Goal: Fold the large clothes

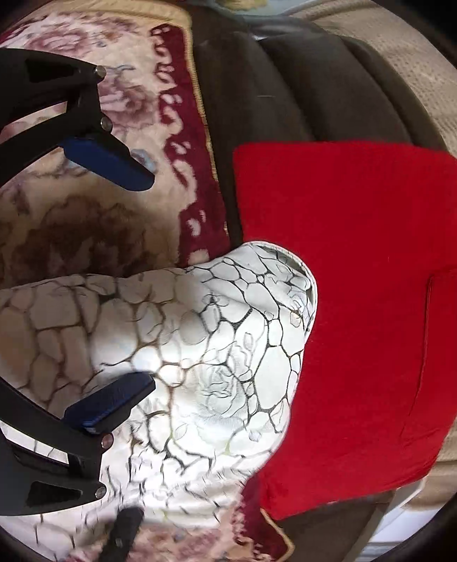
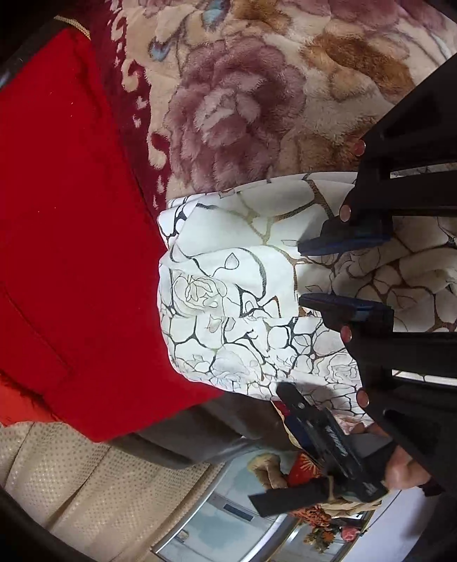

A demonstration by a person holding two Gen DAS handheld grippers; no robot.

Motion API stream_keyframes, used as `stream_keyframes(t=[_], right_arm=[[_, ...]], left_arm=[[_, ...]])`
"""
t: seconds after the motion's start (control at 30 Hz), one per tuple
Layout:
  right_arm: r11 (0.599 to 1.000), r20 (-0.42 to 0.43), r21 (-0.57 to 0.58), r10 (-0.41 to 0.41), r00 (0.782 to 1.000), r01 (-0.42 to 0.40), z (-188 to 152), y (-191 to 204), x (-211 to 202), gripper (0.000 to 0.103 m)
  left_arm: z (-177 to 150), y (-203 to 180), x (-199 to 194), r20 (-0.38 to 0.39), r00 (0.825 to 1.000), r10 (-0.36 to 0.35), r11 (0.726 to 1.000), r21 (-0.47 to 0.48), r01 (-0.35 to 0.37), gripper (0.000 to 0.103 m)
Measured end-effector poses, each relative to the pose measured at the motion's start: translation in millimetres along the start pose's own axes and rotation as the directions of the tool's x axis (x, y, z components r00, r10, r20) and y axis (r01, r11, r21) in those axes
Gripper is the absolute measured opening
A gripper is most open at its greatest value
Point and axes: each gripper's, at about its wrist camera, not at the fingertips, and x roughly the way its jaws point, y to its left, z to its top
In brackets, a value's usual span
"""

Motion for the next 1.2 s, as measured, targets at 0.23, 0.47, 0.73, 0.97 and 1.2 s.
stream_keyframes(t=[0.23,0.47,0.73,0.97,1.2], right_arm=[[0.999,0.003,-0.019,-0.031,1.000,0.031,-12.5,6.0,-3.8,0.026],[0.999,0.041,-0.031,-0.040,0.998,0.041,-16.5,12.8,-17.9,0.026],[0.993,0.181,-0.117,0.026,0.983,-0.005,-38.9,37.1,-62.3,0.028],[0.990,0.178,-0.138,0.019,0.984,0.006,-63.5,56.8,-70.1,0.028],[0.996,0.066,-0.070,-0.048,0.997,0.052,-80.9,42.0,-52.1,0.030]], left_arm=[[-2.6,-10.5,19.9,-0.051,0.999,0.011,0.999,0.046,-0.009,0.103],[-9.3,-1.5,-15.9,-0.041,0.999,0.013,1.000,0.000,-0.013,0.103],[-45.0,26.0,-72.0,-0.001,0.999,-0.054,0.989,-0.135,0.054,0.103],[-90.3,11.1,-90.2,-0.042,0.995,-0.093,0.987,-0.135,0.087,0.103],[-109.9,13.2,-85.4,-0.074,0.981,-0.178,0.963,-0.217,0.158,0.103]])
